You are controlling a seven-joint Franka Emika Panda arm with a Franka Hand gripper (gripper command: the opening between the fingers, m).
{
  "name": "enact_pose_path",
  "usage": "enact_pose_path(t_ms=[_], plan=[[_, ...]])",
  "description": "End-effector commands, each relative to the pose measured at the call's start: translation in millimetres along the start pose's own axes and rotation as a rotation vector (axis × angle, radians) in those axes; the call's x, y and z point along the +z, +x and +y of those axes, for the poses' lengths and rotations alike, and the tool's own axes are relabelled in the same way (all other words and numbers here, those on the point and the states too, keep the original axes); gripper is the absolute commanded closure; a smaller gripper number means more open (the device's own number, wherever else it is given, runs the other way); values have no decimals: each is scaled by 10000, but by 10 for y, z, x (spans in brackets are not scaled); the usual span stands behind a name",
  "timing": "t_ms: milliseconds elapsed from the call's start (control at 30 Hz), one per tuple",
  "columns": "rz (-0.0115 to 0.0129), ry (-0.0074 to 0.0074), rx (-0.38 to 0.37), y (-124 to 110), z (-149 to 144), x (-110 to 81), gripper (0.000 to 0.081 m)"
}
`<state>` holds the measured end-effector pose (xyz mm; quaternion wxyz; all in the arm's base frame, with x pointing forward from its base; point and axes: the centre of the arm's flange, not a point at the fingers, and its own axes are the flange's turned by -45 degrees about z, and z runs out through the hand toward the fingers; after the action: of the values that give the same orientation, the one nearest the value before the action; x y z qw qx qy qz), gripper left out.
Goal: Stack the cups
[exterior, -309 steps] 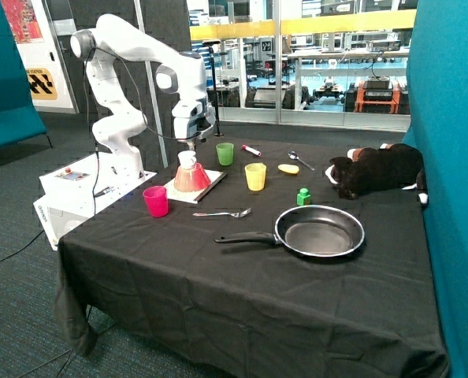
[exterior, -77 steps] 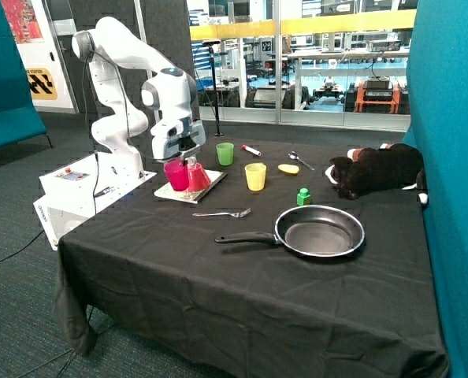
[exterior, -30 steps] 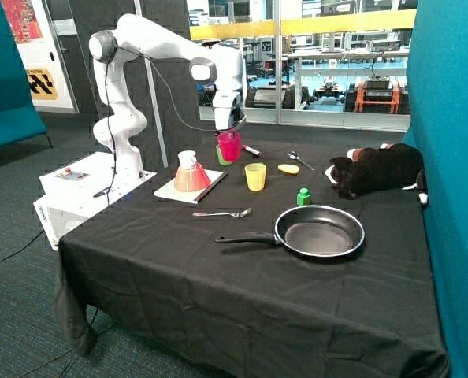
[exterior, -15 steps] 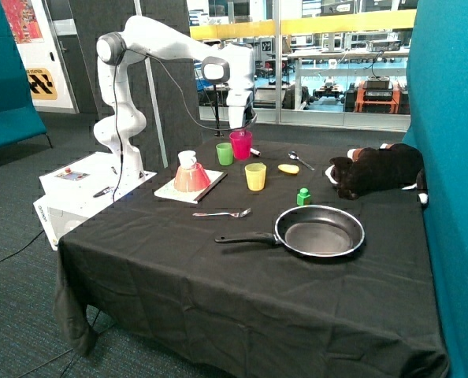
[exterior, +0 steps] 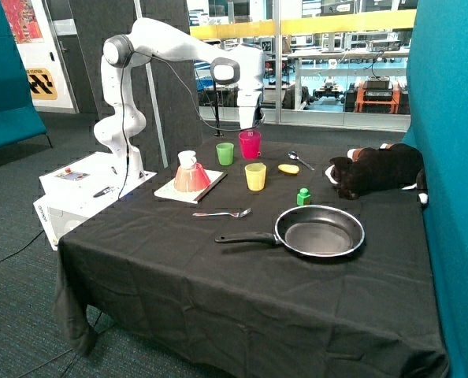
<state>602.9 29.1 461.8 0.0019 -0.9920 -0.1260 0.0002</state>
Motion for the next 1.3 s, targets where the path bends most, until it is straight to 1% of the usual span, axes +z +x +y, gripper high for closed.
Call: enact_pose_path(t_ms=[0, 200, 400, 600, 1033, 1267], plan=[[-2, -37, -158, 217, -53, 69, 808], [-2, -37, -120, 236, -49, 117, 808], [-2, -37, -77, 197, -24, 195, 808], [-1, -37, 34, 158, 47, 263, 808], [-1, -37, 197, 144, 193, 344, 808], [-1, -37, 157, 117, 189, 413, 808]])
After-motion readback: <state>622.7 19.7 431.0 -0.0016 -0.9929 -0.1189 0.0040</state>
